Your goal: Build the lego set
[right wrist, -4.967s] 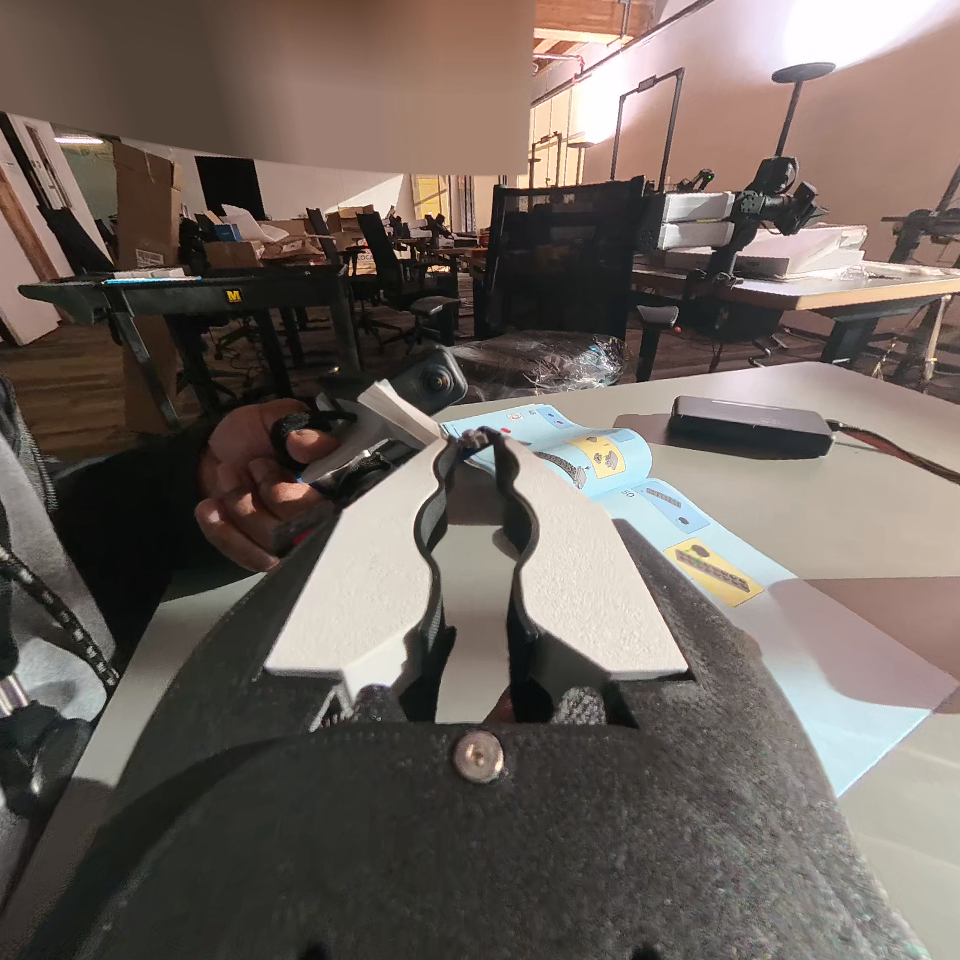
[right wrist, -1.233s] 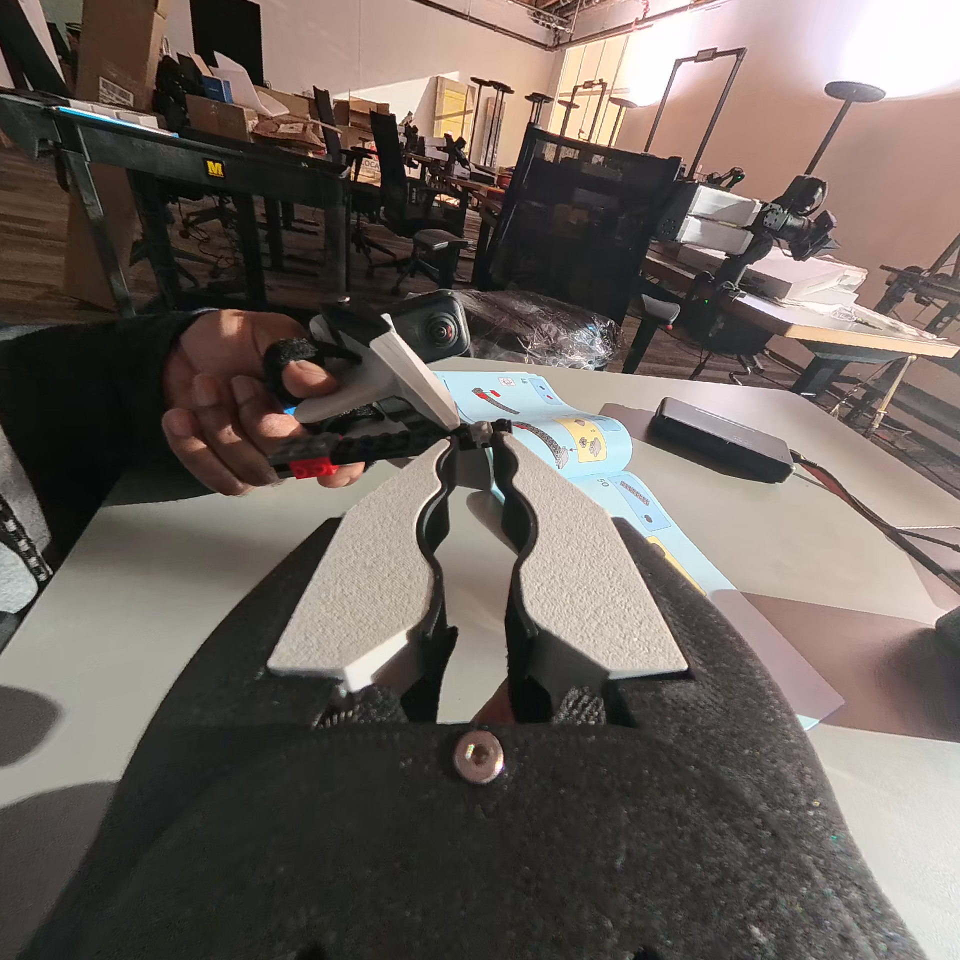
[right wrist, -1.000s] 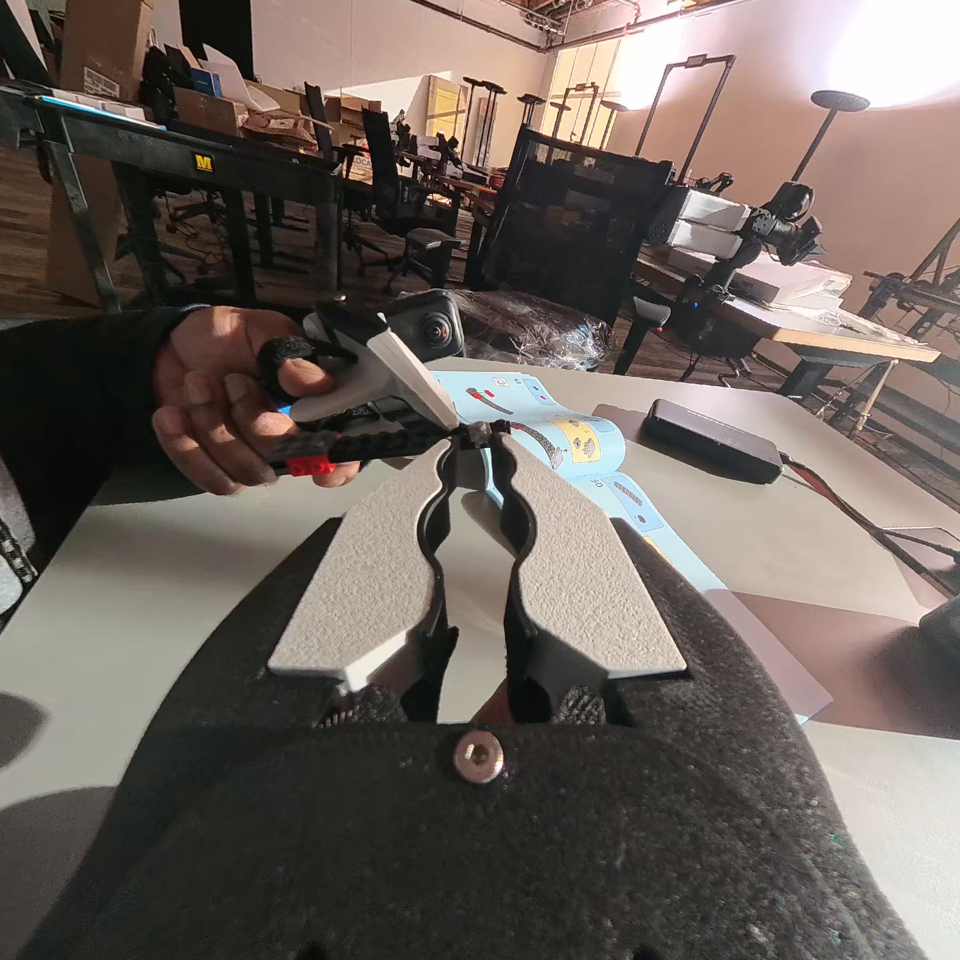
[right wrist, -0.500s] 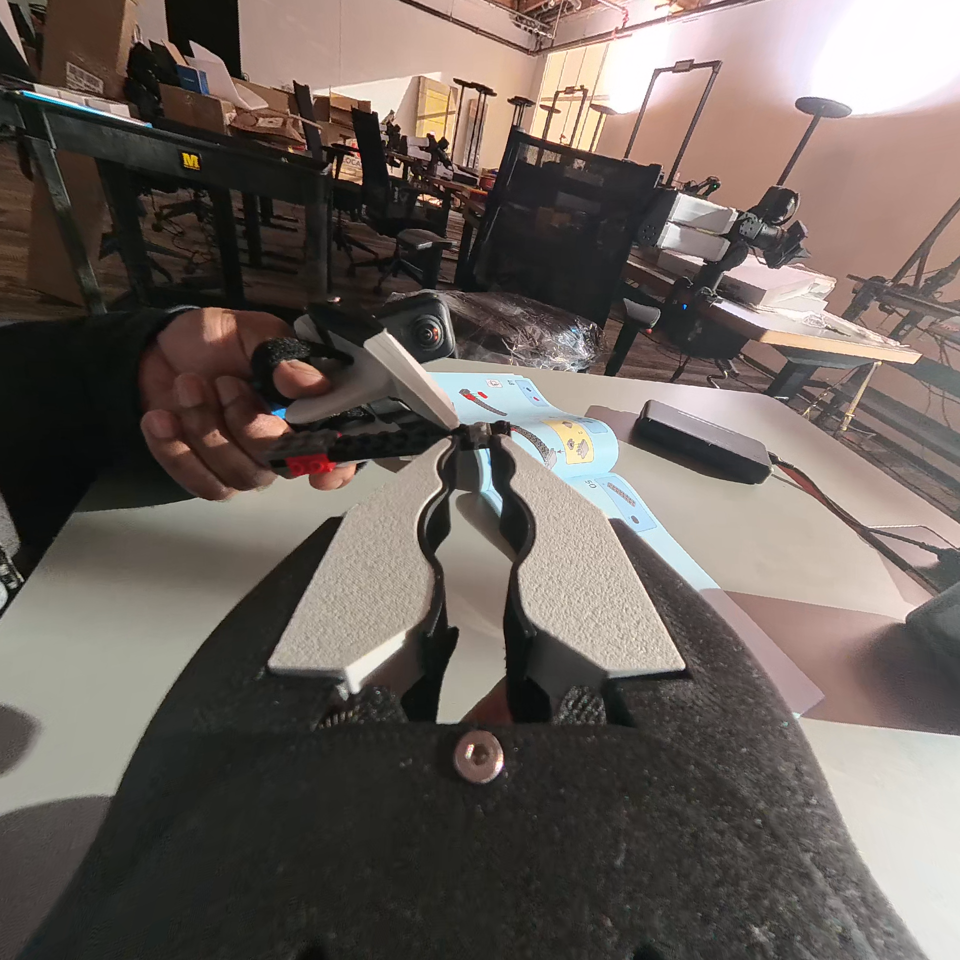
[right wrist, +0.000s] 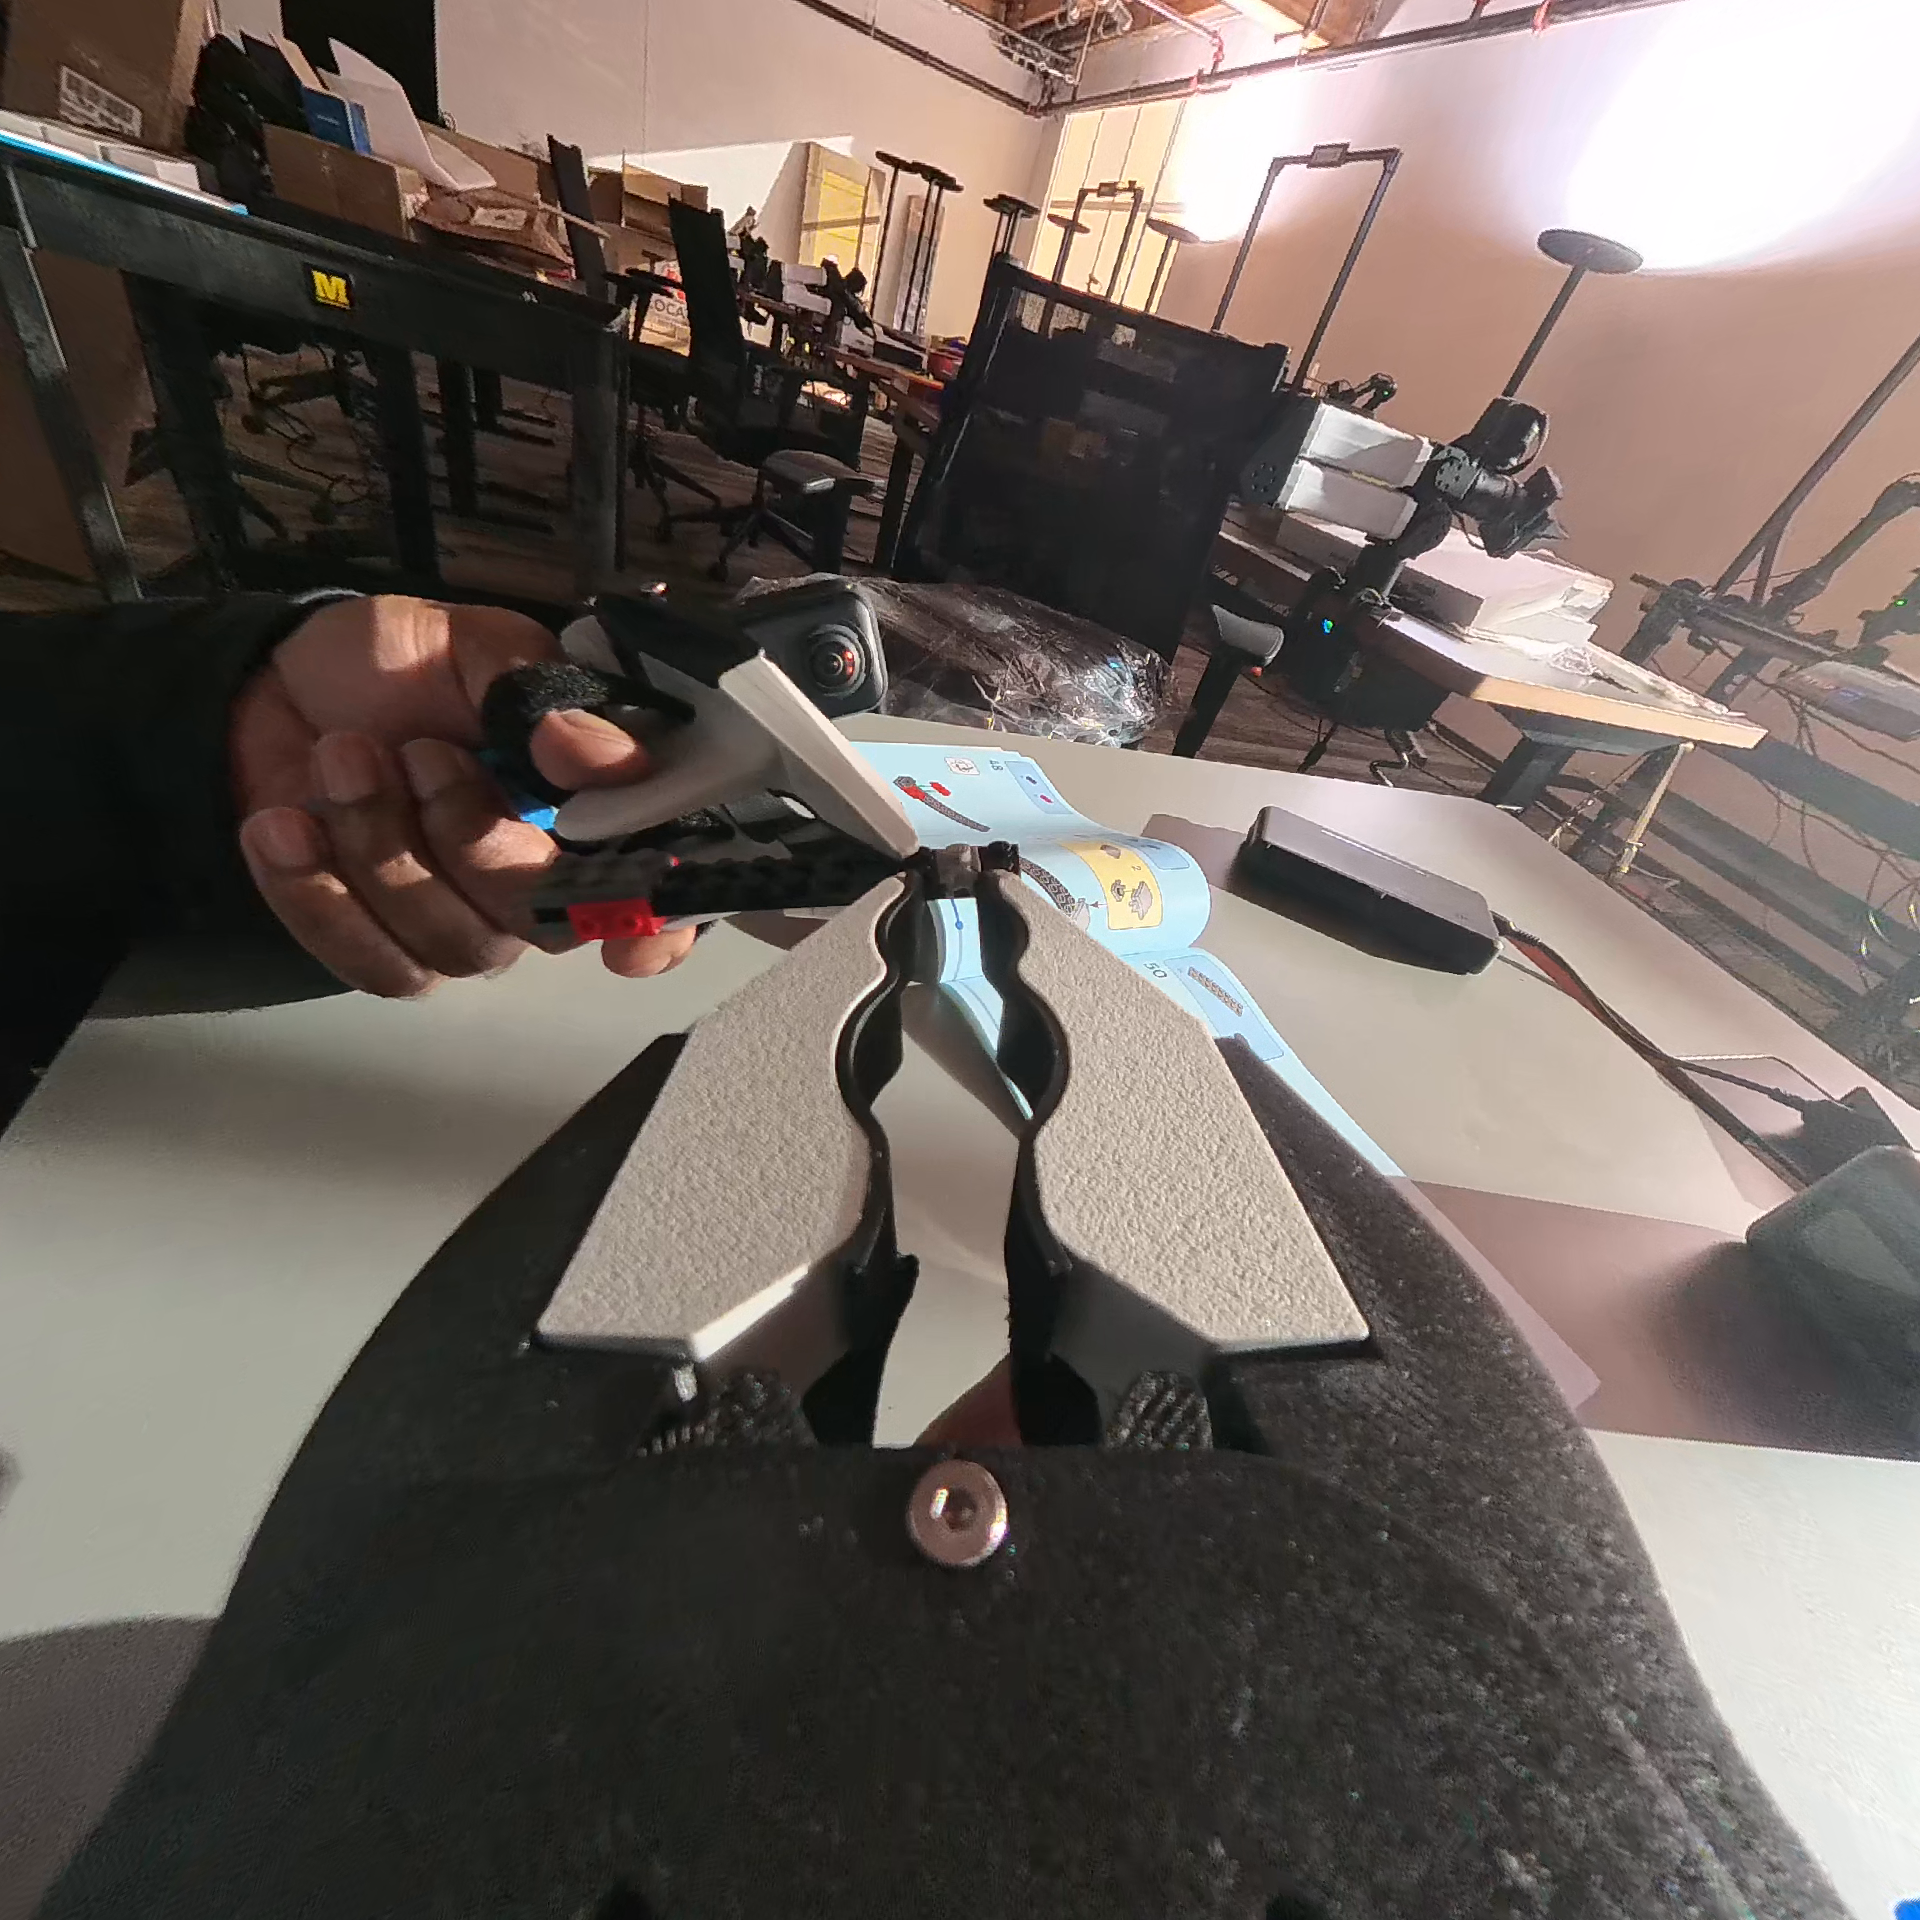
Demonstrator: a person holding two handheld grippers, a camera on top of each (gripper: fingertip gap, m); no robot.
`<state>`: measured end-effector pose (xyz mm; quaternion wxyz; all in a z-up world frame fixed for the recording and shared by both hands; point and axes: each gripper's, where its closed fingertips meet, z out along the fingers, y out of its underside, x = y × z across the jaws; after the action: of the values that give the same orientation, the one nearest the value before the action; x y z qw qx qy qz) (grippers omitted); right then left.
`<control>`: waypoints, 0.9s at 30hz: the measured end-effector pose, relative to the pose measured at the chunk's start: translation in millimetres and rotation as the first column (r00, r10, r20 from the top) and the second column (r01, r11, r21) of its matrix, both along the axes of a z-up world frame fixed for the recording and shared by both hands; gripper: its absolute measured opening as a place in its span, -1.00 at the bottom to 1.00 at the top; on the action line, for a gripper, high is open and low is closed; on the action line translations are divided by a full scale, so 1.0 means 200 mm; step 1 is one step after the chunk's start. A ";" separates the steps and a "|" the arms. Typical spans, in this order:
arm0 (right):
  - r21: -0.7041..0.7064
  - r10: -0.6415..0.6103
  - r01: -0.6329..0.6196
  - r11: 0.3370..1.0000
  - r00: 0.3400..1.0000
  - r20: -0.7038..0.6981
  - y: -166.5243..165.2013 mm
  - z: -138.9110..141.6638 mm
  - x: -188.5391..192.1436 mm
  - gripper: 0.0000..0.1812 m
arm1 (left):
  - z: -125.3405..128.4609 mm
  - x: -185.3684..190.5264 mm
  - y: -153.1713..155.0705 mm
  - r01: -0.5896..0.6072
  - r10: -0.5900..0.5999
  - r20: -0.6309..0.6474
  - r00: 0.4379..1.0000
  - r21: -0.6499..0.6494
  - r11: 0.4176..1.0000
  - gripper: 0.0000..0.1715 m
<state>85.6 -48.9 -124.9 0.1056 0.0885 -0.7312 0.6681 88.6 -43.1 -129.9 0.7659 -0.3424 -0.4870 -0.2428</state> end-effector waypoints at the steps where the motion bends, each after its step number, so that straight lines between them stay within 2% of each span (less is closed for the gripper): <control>1: 0.000 -0.001 0.001 1.000 1.000 -0.002 0.00 0.00 0.00 -0.86 | 0.00 0.00 0.00 0.000 0.000 0.000 1.000 0.000 1.000 -0.95; 19: 0.001 0.001 -0.001 1.000 1.000 -0.004 0.00 0.00 0.00 -0.84 | 0.00 -0.01 0.00 -0.012 0.012 -0.001 1.000 0.001 1.000 -0.95; 21: 0.010 0.013 -0.013 1.000 0.999 0.040 0.00 0.00 0.01 -0.78 | 0.01 -0.01 -0.01 -0.027 0.027 -0.016 1.000 -0.005 1.000 -0.95; 24: 0.009 0.023 -0.025 1.000 0.979 0.201 0.01 0.02 -0.01 -0.66 | 0.02 -0.01 -0.02 -0.041 0.040 -0.045 0.998 -0.019 0.999 -0.95; 27: 0.025 0.037 -0.051 0.998 0.911 0.411 0.00 0.03 0.00 -0.61 | 0.04 0.00 -0.02 -0.064 0.058 -0.101 0.993 -0.061 0.996 -0.95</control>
<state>84.9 -47.9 -119.7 -0.0667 -0.0353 -0.7465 0.6611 87.7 -48.1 -121.3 0.7849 -0.3634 -0.4660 -0.1861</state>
